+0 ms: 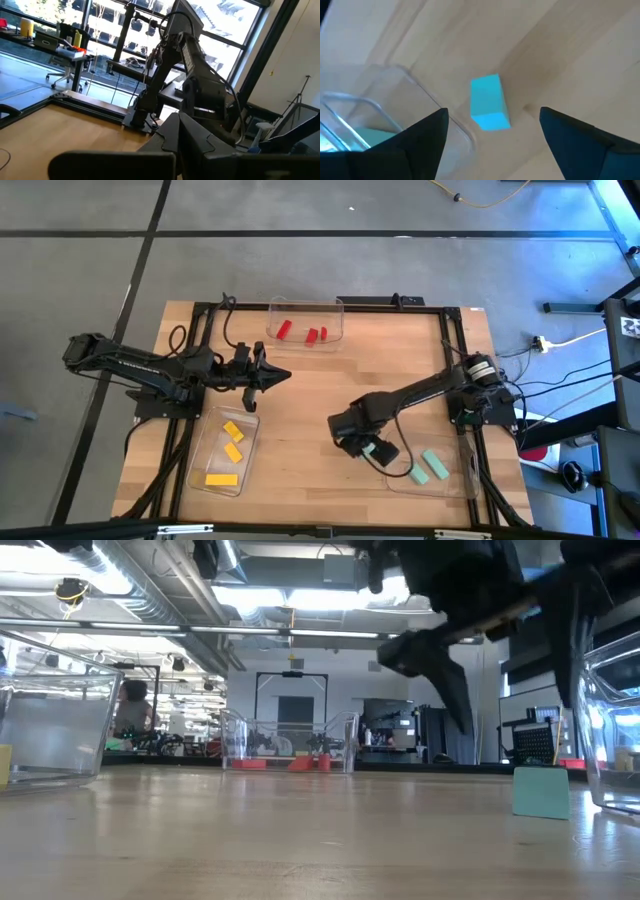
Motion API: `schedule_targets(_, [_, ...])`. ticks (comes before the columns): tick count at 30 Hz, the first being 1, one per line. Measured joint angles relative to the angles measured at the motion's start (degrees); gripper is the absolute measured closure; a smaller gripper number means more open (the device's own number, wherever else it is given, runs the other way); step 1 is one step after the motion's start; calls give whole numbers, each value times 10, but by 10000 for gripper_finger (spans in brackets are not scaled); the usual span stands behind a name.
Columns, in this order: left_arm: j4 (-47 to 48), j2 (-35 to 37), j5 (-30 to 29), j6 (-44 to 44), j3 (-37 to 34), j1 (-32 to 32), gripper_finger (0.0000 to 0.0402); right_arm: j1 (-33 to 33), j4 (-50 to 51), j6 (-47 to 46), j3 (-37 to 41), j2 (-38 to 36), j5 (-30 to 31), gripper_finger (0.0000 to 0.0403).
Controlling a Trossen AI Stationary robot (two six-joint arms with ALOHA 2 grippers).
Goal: Sort & place blocks by color
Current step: Put the blue block in the right transparent bin
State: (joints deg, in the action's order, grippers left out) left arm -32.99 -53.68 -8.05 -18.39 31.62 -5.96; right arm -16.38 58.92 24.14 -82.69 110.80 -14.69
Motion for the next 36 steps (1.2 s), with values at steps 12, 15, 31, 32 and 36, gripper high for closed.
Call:
schedule_targets(12, [0, 0, 0, 0, 0, 0, 402, 40, 172, -164, -165, 125, -62, 87])
schedule_targets(15, [0, 0, 0, 0, 0, 0, 402, 50, 214, -245, -189, 160, -79, 87])
schedule_targets(31, [1, 0, 0, 10, 0, 0, 402, 43, 222, -523, -194, 212, -105, 87])
schedule_targets(32, [1, 0, 2, 10, 0, 0, 402, 40, 222, -528, -194, 212, -105, 87])
schedule_targets(36, [1, 0, 15, 11, 0, 0, 401, 23, 212, -562, -183, 212, -105, 87])
